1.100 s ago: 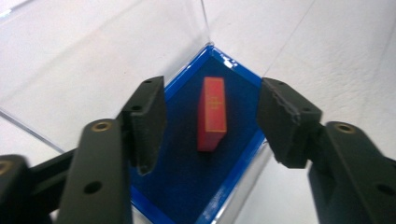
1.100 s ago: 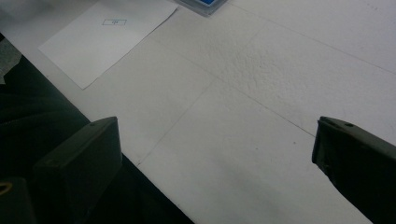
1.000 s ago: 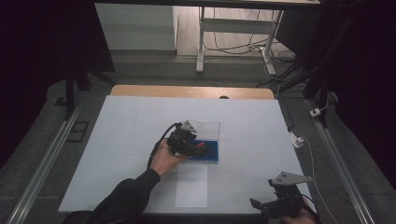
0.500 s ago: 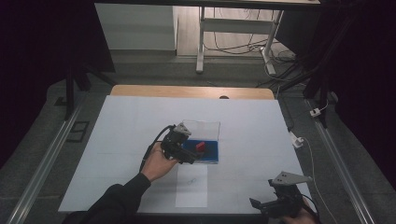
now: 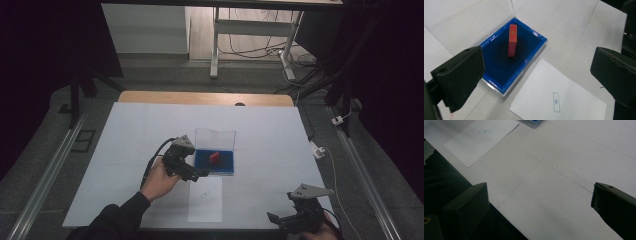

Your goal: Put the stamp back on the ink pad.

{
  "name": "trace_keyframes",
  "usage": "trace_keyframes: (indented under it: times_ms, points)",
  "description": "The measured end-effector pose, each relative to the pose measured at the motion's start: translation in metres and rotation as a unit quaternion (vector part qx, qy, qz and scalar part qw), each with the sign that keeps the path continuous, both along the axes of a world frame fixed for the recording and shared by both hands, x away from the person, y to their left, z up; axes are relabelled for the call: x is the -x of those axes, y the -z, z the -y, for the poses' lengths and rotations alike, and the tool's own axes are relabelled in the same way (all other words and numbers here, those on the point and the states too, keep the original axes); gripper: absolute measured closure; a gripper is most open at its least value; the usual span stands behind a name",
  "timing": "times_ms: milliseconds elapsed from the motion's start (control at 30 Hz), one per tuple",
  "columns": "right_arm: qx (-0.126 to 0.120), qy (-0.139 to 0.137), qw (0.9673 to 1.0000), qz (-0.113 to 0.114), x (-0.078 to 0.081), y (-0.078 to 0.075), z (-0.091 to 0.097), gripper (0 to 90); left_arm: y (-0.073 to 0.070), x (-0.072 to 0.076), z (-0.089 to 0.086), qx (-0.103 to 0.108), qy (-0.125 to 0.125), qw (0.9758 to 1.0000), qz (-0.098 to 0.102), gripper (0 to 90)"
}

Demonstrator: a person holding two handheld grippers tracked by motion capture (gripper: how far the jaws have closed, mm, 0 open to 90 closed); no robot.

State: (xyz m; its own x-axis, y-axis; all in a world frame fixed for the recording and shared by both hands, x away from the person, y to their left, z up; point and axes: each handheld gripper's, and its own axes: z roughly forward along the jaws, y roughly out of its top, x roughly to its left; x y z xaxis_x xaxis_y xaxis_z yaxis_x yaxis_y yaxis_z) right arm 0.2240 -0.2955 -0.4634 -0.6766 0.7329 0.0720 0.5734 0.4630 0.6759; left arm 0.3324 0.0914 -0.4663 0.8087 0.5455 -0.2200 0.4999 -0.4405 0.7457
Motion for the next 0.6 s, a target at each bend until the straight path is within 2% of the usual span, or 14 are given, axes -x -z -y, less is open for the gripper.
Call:
trace_keyframes:
  times_ms: [100,267,600]
  points:
    - [0.000,0.000,1.0000,0.000,0.000,0.000,0.000,1.8,-0.002,0.005,-0.007,0.011,0.000,0.9999,0.002,0.0]
    - [0.001,-0.001,1.0000,0.000,0.000,0.000,0.000,1.8,-0.006,0.015,-0.018,0.031,-0.005,0.9995,-0.005,0.0]
    - [0.001,-0.001,1.0000,0.000,0.000,0.000,0.000,1.7,-0.014,0.034,-0.035,0.039,-0.006,0.9992,-0.002,0.2]
